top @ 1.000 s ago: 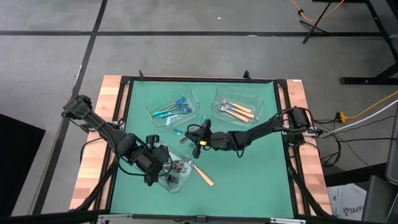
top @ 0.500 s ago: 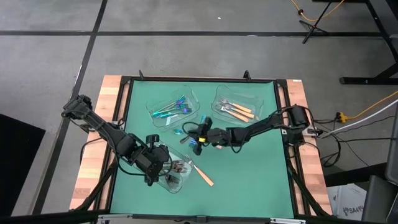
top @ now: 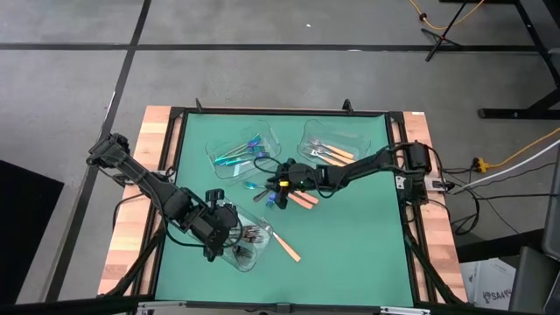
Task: Sort silverware by color (type)
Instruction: Put the blue fork into the top left transparent bin
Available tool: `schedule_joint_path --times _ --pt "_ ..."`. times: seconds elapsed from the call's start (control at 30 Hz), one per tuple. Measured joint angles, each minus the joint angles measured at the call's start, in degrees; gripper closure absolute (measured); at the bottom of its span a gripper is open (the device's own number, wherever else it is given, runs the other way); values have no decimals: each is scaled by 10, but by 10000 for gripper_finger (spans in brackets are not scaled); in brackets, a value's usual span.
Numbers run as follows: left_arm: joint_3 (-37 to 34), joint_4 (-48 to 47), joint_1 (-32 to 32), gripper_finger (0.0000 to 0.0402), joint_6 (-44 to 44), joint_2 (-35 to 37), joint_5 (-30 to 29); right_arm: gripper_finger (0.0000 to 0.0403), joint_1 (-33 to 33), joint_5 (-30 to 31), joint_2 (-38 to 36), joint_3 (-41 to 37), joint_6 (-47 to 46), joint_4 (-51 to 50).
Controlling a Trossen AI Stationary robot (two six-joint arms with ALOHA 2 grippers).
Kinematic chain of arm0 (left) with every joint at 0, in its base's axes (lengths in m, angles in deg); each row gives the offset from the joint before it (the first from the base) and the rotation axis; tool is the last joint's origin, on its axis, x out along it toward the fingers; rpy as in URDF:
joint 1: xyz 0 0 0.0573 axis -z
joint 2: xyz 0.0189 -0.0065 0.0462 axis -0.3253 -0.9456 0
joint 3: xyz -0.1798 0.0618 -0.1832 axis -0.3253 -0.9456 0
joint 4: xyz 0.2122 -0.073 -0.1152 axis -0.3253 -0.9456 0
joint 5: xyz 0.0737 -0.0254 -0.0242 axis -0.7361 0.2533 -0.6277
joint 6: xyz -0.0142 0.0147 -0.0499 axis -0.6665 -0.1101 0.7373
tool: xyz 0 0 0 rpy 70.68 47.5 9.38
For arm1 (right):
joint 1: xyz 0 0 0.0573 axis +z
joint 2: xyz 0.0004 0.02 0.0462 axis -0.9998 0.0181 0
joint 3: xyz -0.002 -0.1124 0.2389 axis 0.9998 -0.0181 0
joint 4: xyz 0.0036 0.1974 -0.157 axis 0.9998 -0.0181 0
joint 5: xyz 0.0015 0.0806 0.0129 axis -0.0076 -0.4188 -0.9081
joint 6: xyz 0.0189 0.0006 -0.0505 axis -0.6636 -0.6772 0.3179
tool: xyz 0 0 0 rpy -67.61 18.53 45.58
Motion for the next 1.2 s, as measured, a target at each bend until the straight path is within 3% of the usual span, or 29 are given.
schedule_joint_path --times 0.17,0.57,1.2 --pt "0 0 0 321 0 0 -1 277 0 0 4 0 25 -12" --pt "0 5 0 321 0 0 -2 277 1 2 48 0 25 -6" --pt "0 5 0 321 0 0 -15 277 1 23 48 1 42 -48"
